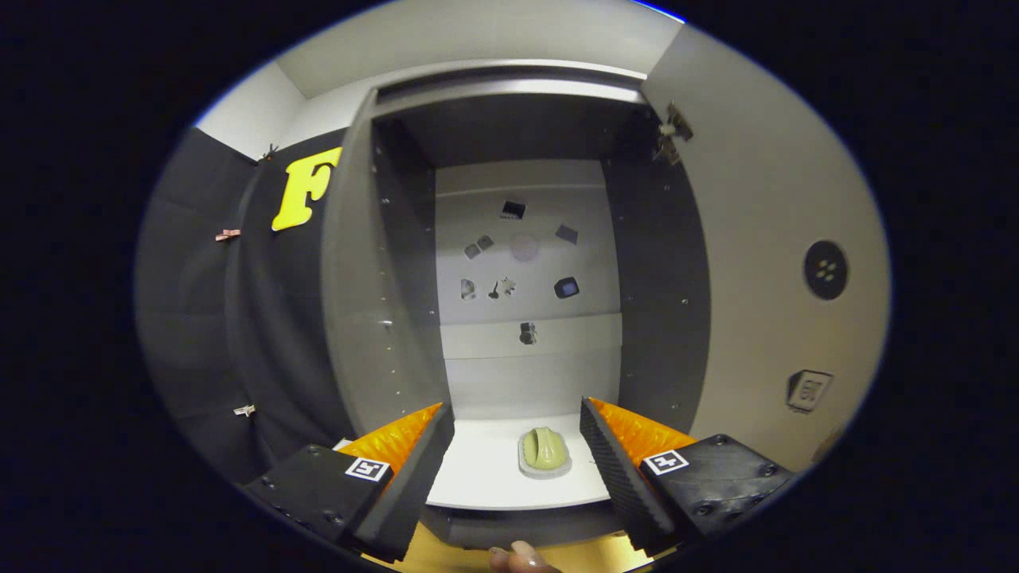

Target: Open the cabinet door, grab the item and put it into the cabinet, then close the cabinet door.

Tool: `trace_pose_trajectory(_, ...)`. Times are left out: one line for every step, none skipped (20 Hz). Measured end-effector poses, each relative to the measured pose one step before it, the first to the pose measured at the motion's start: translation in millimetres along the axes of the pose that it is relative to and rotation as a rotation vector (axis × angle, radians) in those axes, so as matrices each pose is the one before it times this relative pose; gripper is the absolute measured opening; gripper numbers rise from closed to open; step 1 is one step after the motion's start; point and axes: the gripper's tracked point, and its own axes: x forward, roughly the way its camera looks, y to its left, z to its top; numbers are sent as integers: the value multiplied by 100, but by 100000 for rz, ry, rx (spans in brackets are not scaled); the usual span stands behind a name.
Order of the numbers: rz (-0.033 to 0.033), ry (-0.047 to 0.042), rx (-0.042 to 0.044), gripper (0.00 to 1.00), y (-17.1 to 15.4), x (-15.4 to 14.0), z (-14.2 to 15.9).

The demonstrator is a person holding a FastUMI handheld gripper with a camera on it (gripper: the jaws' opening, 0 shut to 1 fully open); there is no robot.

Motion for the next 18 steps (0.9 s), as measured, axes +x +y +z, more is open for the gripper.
trace_pose_trajectory(-925,-716,-742,100,116,-1410,192)
trace_pose_trajectory(-2261,-472,-939,99,-135,-1579,114)
trace_pose_trajectory(-1824,521,-755,99,-240,-1687,-137)
trace_pose_trajectory(-1649,714,-522,99,-314,-1360,-202)
trace_pose_trajectory(-1581,547,-360,100,-459,-1368,-276)
trace_pose_trajectory(-1438,448,31,100,-596,-1511,-142)
trace_pose_trajectory(-929,981,628,100,-695,-1483,-154)
trace_pose_trajectory(-420,868,1387,100,-562,-1518,-192)
trace_pose_trajectory(150,800,2061,100,-612,-1559,-114)
trace_pose_trajectory(539,-206,2521,100,-551,-1511,56)
trace_pose_trajectory(246,-243,1633,100,-811,-1370,32)
trace_pose_trajectory(762,423,732,100,-899,-1400,-65)
trace_pose_trajectory(602,1112,-464,100,-1069,-1390,-203)
trace_pose_trajectory(717,1179,-1182,100,-1248,-1419,16)
trace_pose_trajectory(319,-1004,-1639,100,-1448,-1368,559)
trace_pose_trajectory(481,-681,-1792,100,-1546,-1300,544)
trace_pose_trajectory(173,-460,-815,100,-1696,-1385,313)
trace_pose_trajectory(898,-2752,836,100,-1441,-1323,912)
